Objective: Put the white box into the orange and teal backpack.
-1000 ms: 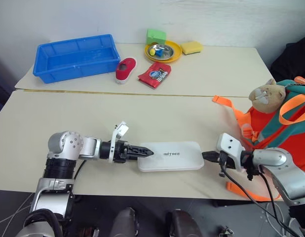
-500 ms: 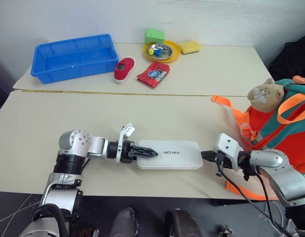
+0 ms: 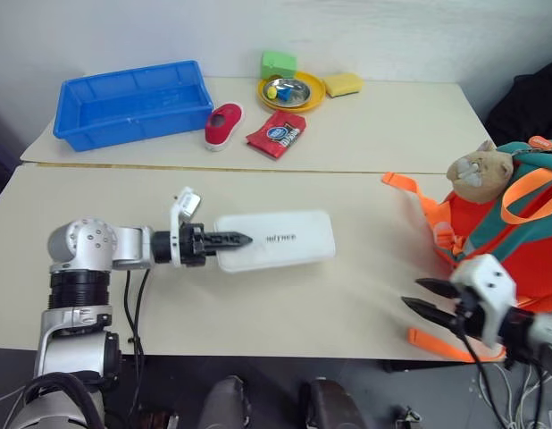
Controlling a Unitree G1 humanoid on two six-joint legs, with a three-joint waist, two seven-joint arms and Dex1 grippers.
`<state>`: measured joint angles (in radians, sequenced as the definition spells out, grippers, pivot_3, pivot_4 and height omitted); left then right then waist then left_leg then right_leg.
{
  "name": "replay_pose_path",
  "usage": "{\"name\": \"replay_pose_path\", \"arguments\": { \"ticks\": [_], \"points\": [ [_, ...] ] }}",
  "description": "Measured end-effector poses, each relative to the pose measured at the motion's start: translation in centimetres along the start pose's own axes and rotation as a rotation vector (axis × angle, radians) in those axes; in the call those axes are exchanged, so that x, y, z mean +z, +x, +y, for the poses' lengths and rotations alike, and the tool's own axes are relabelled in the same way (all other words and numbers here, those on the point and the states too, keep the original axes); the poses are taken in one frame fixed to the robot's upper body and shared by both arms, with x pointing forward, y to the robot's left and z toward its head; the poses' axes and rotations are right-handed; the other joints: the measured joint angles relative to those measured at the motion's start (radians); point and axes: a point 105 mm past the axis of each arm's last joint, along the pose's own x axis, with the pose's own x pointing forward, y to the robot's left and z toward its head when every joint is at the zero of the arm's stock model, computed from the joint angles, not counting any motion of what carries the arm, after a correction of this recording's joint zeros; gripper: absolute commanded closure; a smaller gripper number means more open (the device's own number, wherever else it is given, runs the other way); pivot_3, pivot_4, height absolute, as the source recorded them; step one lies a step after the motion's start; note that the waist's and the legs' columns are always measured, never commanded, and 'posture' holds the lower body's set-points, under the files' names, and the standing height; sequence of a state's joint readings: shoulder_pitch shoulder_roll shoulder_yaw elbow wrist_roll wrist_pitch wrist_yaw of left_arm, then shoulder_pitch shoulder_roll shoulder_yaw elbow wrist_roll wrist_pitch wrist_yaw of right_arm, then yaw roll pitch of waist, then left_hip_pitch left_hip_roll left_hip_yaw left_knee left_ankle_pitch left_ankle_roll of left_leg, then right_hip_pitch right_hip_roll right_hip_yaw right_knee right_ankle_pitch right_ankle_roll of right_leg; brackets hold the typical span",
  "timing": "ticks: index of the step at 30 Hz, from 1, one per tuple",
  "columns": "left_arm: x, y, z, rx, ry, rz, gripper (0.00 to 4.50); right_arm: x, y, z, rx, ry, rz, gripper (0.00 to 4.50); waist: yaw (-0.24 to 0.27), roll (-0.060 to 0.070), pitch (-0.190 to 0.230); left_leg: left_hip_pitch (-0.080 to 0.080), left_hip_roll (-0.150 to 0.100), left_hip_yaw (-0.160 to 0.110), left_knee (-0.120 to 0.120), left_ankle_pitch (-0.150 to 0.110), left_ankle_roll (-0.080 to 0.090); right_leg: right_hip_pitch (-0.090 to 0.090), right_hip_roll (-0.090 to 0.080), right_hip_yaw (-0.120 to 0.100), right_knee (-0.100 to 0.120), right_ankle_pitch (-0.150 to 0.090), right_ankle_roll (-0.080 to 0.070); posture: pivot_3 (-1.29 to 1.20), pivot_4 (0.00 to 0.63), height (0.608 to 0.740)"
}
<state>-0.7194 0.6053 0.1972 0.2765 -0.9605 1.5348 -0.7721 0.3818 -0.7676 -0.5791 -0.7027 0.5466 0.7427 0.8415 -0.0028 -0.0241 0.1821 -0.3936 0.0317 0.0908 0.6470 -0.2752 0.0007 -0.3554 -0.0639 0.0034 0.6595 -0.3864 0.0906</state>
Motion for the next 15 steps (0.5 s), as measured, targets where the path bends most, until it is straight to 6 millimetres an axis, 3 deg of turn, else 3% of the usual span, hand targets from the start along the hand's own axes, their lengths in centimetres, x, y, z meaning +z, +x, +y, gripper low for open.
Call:
{"name": "replay_pose_path", "arguments": {
  "ticks": [4,6,10,15],
  "points": [
    [1.8,-1.2,-2.4,-0.091,0.136,-0.059,3.27,0.4,-5.0,0.3,-0.114,0.094,-0.013,0.02,0.002,-0.001,0.0,0.0,0.0,-0.001,-0.001,0.0,0.0,0.001,0.0,0.0,-0.002,0.0,0.0,0.0,0.15,0.74],
    [2.8,-0.9,-4.0,-0.147,0.214,-0.069,3.27,1.5,-6.1,-0.8,-0.201,0.12,-0.076,0.02,-0.002,-0.003,0.001,0.003,-0.001,0.0,-0.001,-0.002,0.001,0.004,-0.001,0.0,-0.003,0.001,0.0,0.0,0.15,0.74],
    [2.9,0.4,-5.8,-0.211,0.334,-0.032,3.27,2.9,-6.0,-3.1,-0.324,0.174,-0.185,0.02,-0.014,-0.002,0.001,0.006,-0.001,0.0,-0.003,-0.003,0.001,0.007,-0.002,0.001,-0.006,0.001,0.0,0.0,0.15,0.74],
    [2.4,1.7,-5.7,-0.192,0.399,0.013,3.27,3.5,-4.1,-6.4,-0.419,0.32,-0.292,0.02,-0.024,-0.002,0.001,-0.001,0.0,0.001,-0.004,-0.001,0.001,-0.002,0.0,0.002,-0.004,0.001,0.0,0.0,0.15,0.74]
  ]
}}
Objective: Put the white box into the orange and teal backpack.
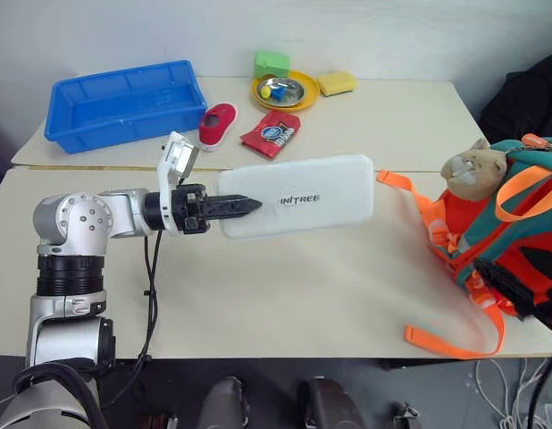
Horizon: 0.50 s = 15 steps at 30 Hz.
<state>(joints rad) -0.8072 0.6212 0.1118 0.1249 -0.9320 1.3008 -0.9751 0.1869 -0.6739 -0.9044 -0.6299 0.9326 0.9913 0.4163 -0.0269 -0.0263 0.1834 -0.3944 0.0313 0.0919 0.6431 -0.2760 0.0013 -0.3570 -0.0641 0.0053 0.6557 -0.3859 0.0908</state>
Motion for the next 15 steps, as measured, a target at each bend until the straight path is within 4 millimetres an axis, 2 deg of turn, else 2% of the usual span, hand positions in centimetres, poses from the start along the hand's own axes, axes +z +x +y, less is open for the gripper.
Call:
{"name": "replay_pose_path", "arguments": {
  "ticks": [3,6,11,15],
  "points": [
    [0.0,0.6,-0.1,-0.011,0.023,0.009,3.27,0.8,2.5,-0.1,0.01,0.096,-0.07,0.02,-0.004,0.001,0.001,-0.004,0.001,0.0,0.003,0.001,0.0,-0.005,0.001,0.001,0.003,0.0,0.0,0.0,0.15,0.74],
    [0.2,0.7,0.0,0.0,0.052,0.002,3.27,1.6,4.5,-0.1,0.002,0.138,-0.13,0.57,-0.002,0.001,0.001,-0.004,0.001,0.0,0.004,0.001,0.0,-0.005,0.002,0.001,0.004,0.0,0.0,0.0,0.15,0.74],
    [1.0,0.6,0.4,0.029,0.077,-0.031,3.27,1.5,6.4,0.0,-0.01,0.12,-0.147,2.34,0.001,0.001,0.001,-0.006,0.0,0.0,0.004,0.001,0.001,-0.006,0.001,0.001,0.004,0.0,0.0,0.0,0.15,0.74],
    [1.3,0.4,0.4,0.039,0.088,-0.043,3.27,1.1,6.9,0.2,-0.003,0.102,-0.147,3.69,0.001,0.001,0.001,-0.01,0.0,0.0,0.005,0.002,0.001,-0.01,0.001,0.001,0.005,0.0,0.0,0.0,0.15,0.74]
  ]
}}
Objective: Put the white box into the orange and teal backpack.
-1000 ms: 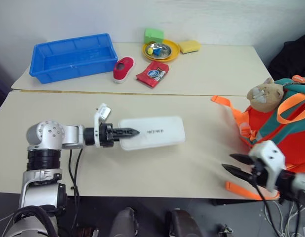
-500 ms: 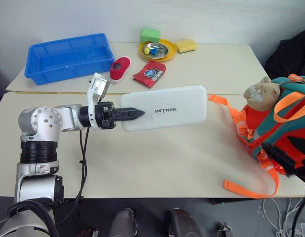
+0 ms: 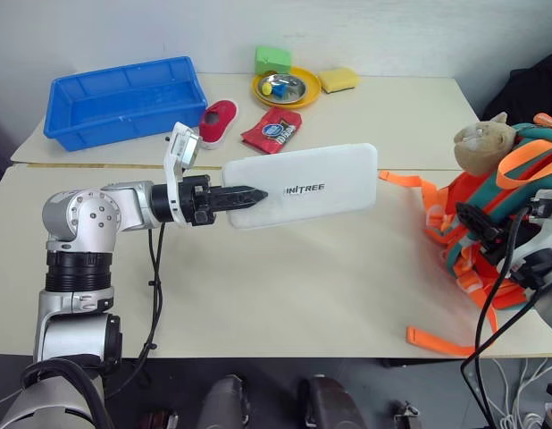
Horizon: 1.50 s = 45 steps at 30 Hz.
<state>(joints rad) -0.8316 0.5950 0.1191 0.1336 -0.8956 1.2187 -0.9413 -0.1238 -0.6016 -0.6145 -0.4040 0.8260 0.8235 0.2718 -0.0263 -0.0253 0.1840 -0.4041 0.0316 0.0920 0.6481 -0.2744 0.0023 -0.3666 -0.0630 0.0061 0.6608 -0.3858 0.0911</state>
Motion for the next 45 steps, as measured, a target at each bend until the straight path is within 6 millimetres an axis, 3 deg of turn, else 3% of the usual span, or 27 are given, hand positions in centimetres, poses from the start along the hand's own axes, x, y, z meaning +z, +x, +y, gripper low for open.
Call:
{"name": "replay_pose_path", "arguments": {
  "ticks": [2,3,7,9,13,19,23,30,35,45],
  "points": [
    [0.1,-0.1,0.0,0.008,0.003,-0.007,3.27,-0.1,0.2,0.2,0.011,-0.006,-0.003,4.35,0.0,0.0,0.0,0.0,0.0,0.0,0.0,0.0,0.0,0.0,0.0,0.0,0.001,0.0,0.0,0.0,0.15,0.74],
    [0.3,-0.2,0.1,0.013,0.007,-0.015,3.27,-0.1,0.3,0.3,0.023,-0.005,-0.003,4.48,-0.002,0.0,0.0,0.0,0.0,0.0,0.0,0.001,0.0,-0.001,0.0,0.0,0.001,0.0,0.0,0.0,0.15,0.74],
    [0.8,-0.6,0.3,0.032,0.029,-0.046,3.27,0.1,0.3,1.3,0.123,0.007,-0.01,4.48,-0.003,0.0,0.0,0.0,0.001,0.0,0.0,0.001,-0.001,-0.001,0.001,0.0,0.002,0.0,0.0,0.0,0.15,0.74],
    [1.2,-1.0,0.8,0.058,0.039,-0.063,3.27,0.4,0.0,3.3,0.276,0.012,0.022,4.48,-0.003,0.0,0.0,0.0,0.001,0.0,0.0,0.001,-0.001,-0.002,0.001,0.0,0.002,0.0,0.0,0.0,0.15,0.74],
    [3.2,-2.2,0.9,0.077,0.122,-0.099,3.27,2.0,-2.6,9.5,0.69,-0.04,0.099,4.48,-0.001,0.001,0.001,-0.001,0.002,0.0,-0.001,0.001,-0.001,-0.003,0.002,-0.001,0.001,0.0,0.0,0.0,0.15,0.74],
    [5.1,-2.8,-0.5,-0.012,0.214,-0.112,3.27,3.6,-7.2,13.8,1.075,-0.036,0.244,4.48,0.0,0.001,0.002,-0.002,0.001,0.0,0.0,0.0,0.001,-0.002,0.001,-0.001,0.0,0.0,0.0,0.0,0.15,0.74],
    [5.5,-2.8,-1.4,-0.084,0.241,-0.11,3.27,4.7,-9.4,14.2,1.161,-0.021,0.312,4.48,0.001,0.0,0.002,-0.002,0.001,-0.001,0.001,0.0,0.001,-0.001,0.0,-0.001,-0.001,0.0,0.0,0.0,0.15,0.74],
    [4.3,-2.4,-2.5,-0.194,0.314,-0.011,3.27,3.6,-10.4,12.6,1.111,0.039,0.392,4.48,0.002,-0.001,0.003,-0.002,0.001,-0.001,0.002,0.0,0.002,0.0,0.0,-0.001,0.0,0.0,0.0,0.0,0.15,0.74],
    [2.5,-1.7,-1.9,-0.225,0.396,0.105,3.27,3.7,-10.5,11.5,1.077,0.058,0.39,4.48,0.003,-0.001,0.003,-0.002,0.001,-0.002,0.002,0.0,0.002,0.001,0.0,-0.001,-0.001,0.0,0.0,0.0,0.15,0.74],
    [2.9,1.4,0.0,-0.205,0.596,0.195,3.27,3.4,-10.9,10.9,1.064,0.05,0.411,4.48,0.025,-0.002,0.003,-0.002,0.0,-0.001,0.004,0.0,0.003,0.0,0.0,-0.001,0.0,0.001,0.001,0.0,0.15,0.74]
  ]
}}
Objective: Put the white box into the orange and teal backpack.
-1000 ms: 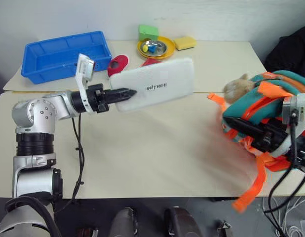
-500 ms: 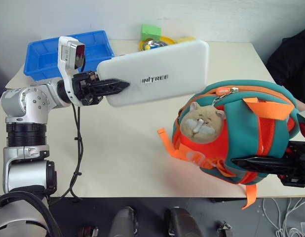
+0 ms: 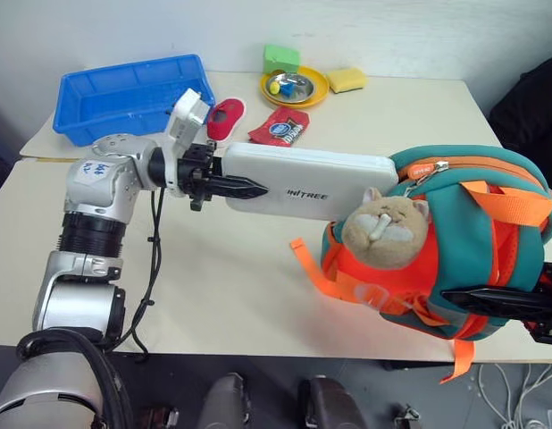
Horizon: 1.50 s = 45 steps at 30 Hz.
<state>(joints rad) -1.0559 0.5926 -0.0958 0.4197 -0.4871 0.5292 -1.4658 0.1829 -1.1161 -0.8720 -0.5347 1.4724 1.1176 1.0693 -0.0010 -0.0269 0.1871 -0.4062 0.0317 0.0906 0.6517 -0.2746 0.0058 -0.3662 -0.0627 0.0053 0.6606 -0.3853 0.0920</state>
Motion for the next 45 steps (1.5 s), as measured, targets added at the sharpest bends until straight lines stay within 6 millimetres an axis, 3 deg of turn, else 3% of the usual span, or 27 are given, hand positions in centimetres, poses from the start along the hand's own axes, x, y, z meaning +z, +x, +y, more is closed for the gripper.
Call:
{"name": "replay_pose_path", "arguments": {
  "ticks": [5,10,14,17,22,25,28,33,36,38,42,45],
  "points": [
    [-0.3,1.7,-0.4,-0.067,0.066,0.054,3.27,0.2,0.5,-0.1,0.006,-0.041,-0.002,4.48,0.0,0.0,0.0,0.0,0.0,0.0,0.0,0.0,0.0,0.0,0.0,0.0,0.0,0.0,0.0,0.0,0.15,0.74],
    [-1.3,6.4,-0.4,-0.113,0.126,0.107,3.27,0.3,1.7,-0.9,0.007,-0.087,-0.019,4.48,0.002,0.0,0.0,0.0,0.0,-0.001,0.001,0.0,0.001,0.001,0.0,0.0,0.0,0.0,0.001,0.0,0.15,0.74],
    [-1.6,12.0,0.6,-0.054,0.191,0.125,3.27,0.1,2.4,-1.8,-0.016,-0.104,-0.027,4.48,0.009,0.0,0.0,0.0,-0.001,-0.001,0.003,0.0,0.002,0.003,-0.001,0.0,-0.001,0.001,0.002,0.0,0.15,0.74],
    [-2.1,14.1,0.8,-0.026,0.18,0.125,2.35,0.0,2.9,-2.1,-0.03,-0.116,-0.022,4.5,0.001,0.0,0.0,0.0,-0.001,-0.001,0.002,-0.001,0.002,0.002,0.0,0.0,0.0,0.001,0.002,0.0,0.15,0.74],
    [-2.1,13.3,0.8,-0.016,0.161,0.136,0.93,-0.2,3.0,-2.4,-0.059,-0.115,-0.025,4.5,-0.002,0.0,0.0,0.001,0.001,-0.001,0.0,0.001,0.0,0.0,0.002,0.001,0.001,0.001,0.002,0.0,0.15,0.74],
    [-1.7,9.9,1.1,0.02,0.151,0.128,0.1,-0.8,2.9,-2.6,-0.08,-0.088,-0.032,4.5,-0.007,0.0,0.0,0.001,0.001,-0.001,0.0,0.001,0.0,-0.001,0.002,0.001,0.002,0.001,0.002,0.0,0.15,0.74],
    [-0.3,5.5,1.3,0.069,0.131,0.093,0.04,-1.2,2.9,-2.8,-0.099,-0.069,-0.033,4.5,-0.004,0.0,0.0,0.001,0.001,-0.001,0.0,0.001,0.0,-0.001,0.001,0.001,0.002,0.001,0.002,0.0,0.15,0.74],
    [3.1,2.0,-2.9,-0.144,0.044,-0.026,0.04,-1.3,2.9,-2.8,-0.113,-0.075,-0.03,4.5,0.001,0.0,0.0,0.0,0.0,-0.004,0.002,0.001,0.0,0.003,0.0,-0.001,0.0,0.001,0.002,0.0,0.15,0.74],
    [5.2,3.0,-4.5,-0.232,0.061,-0.075,0.04,-1.2,3.0,-2.9,-0.121,-0.078,-0.032,4.5,0.004,0.0,0.0,0.0,-0.001,-0.009,0.005,0.0,0.001,0.008,0.0,-0.003,-0.002,0.001,0.002,0.0,0.15,0.74],
    [5.4,4.3,-4.8,-0.254,0.084,-0.075,0.04,-1.2,3.1,-2.8,-0.122,-0.082,-0.03,4.5,0.002,0.0,0.0,0.001,-0.002,-0.01,0.006,0.0,0.001,0.009,0.0,-0.003,-0.002,0.001,0.002,0.0,0.15,0.74],
    [3.0,9.6,-3.3,-0.174,0.175,0.043,0.04,-0.8,3.2,-2.8,-0.128,-0.099,-0.04,4.5,0.003,0.0,0.0,0.001,-0.002,-0.01,0.006,0.0,0.001,0.009,0.001,-0.002,-0.002,0.001,0.002,0.0,0.15,0.74],
    [2.3,11.6,-2.1,-0.089,0.247,0.06,0.04,-0.5,3.3,-3.0,-0.144,-0.109,-0.064,4.5,-0.002,0.0,0.0,0.0,-0.002,-0.01,0.005,0.0,0.001,0.007,0.002,-0.001,-0.001,0.001,0.002,0.0,0.15,0.74]
  ]
}}
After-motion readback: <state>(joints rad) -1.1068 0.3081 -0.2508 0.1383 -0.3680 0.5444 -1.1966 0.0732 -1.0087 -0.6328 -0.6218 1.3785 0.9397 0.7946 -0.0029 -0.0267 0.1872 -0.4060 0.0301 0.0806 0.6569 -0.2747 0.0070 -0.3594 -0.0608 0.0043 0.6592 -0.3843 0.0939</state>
